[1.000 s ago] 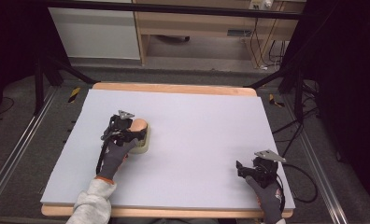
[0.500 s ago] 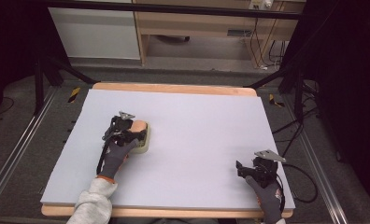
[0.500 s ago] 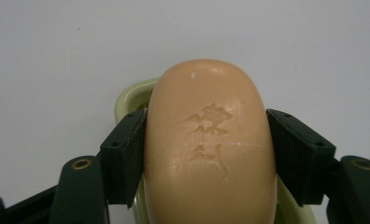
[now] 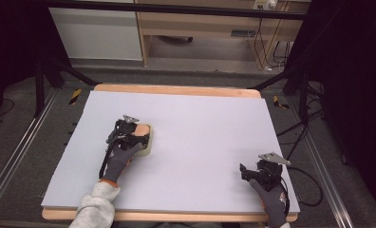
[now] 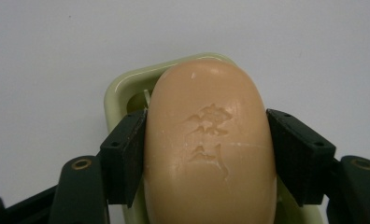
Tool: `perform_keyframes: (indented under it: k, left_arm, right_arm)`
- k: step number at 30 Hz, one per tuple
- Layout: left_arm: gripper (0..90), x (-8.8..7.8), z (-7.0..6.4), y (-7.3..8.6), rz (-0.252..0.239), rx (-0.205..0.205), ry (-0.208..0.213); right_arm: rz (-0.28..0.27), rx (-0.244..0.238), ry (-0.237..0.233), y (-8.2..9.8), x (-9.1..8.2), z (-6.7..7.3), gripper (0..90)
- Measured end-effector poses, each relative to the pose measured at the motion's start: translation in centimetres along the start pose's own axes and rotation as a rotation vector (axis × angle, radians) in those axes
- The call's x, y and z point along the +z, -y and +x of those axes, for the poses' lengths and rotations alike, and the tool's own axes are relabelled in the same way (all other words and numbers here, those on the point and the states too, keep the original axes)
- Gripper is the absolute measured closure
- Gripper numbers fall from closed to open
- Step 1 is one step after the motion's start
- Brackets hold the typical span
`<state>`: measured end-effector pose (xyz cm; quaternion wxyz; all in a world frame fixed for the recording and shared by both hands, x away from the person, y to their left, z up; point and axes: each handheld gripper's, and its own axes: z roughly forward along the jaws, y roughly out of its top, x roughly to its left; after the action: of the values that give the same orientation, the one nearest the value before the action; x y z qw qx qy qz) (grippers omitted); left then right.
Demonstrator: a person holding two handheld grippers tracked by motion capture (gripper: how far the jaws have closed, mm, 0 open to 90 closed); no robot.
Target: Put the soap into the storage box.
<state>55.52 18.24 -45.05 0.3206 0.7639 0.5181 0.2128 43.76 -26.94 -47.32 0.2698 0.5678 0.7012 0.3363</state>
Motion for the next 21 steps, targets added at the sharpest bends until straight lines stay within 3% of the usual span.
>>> perform_keyframes:
  k: [21]
  left_arm:
    - [31.0, 0.04, 0.06, 0.20, 0.004, -0.016, 0.002]
  right_arm:
    - [0.003, 0.003, 0.002, 0.01, -0.03, 0.01, 7.5]
